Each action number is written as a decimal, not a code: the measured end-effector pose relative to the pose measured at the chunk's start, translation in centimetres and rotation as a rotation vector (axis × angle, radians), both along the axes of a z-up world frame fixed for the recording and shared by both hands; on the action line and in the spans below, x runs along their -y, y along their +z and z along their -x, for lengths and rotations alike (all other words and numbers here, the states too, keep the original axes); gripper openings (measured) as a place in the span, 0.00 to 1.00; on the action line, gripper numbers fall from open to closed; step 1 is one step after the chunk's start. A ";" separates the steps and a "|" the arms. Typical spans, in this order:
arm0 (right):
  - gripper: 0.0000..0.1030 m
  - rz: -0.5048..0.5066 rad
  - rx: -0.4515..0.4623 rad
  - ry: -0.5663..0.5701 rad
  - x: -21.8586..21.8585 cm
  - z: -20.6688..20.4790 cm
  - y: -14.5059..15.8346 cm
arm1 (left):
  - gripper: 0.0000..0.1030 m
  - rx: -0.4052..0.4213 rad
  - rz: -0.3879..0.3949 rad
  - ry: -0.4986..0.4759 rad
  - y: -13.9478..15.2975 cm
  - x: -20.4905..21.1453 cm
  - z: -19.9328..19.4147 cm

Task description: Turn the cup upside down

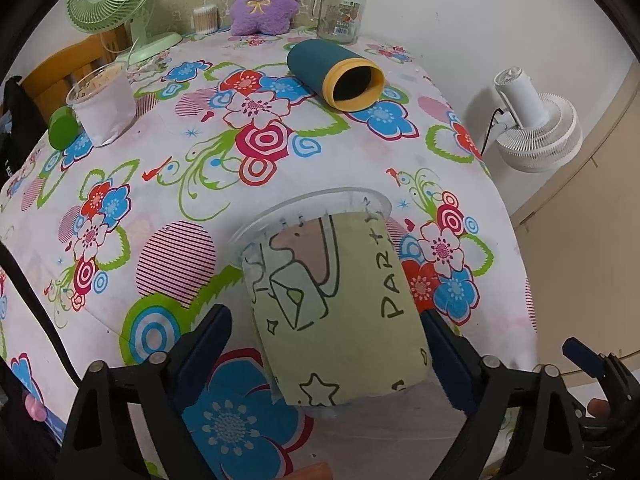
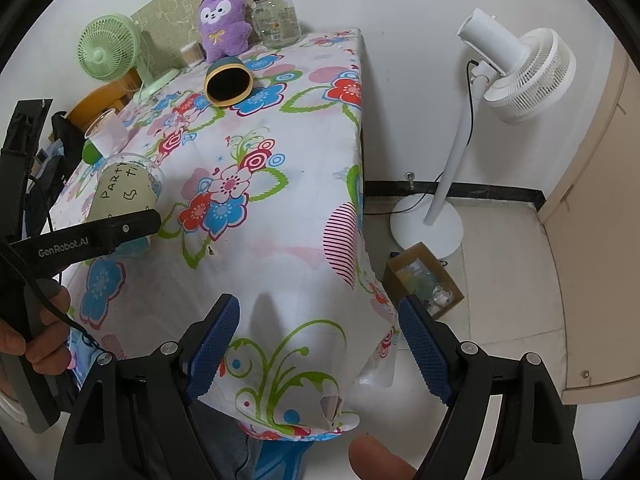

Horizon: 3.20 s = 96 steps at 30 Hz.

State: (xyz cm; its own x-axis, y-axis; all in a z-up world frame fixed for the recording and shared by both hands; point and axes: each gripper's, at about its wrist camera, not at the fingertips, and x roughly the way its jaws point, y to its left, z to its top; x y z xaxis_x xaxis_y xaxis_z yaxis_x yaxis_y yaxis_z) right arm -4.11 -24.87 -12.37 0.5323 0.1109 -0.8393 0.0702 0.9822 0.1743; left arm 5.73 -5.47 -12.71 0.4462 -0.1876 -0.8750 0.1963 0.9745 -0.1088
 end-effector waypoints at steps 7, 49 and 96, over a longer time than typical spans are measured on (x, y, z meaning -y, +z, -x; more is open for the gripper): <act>0.81 -0.001 0.002 -0.001 -0.1 -0.2 0.0 | 0.79 0.005 -0.008 -0.012 0.1 -0.1 0.1; 0.81 -0.020 0.039 0.096 -4.4 -2.7 0.0 | 0.66 0.129 -0.203 -0.119 2.6 -3.9 -0.3; 0.81 -0.048 0.073 0.273 -12.5 -5.7 -0.9 | 0.90 0.128 -0.220 -0.163 5.7 -9.5 -2.5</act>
State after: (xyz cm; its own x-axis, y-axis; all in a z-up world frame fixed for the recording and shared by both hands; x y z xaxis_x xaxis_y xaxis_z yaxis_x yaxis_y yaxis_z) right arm 1.57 -12.37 -13.27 0.5363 0.2971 -0.7900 -0.2104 0.9535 0.2158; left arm 8.27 4.02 -7.02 0.5351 -0.0779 -0.8412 0.3504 0.9265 0.1371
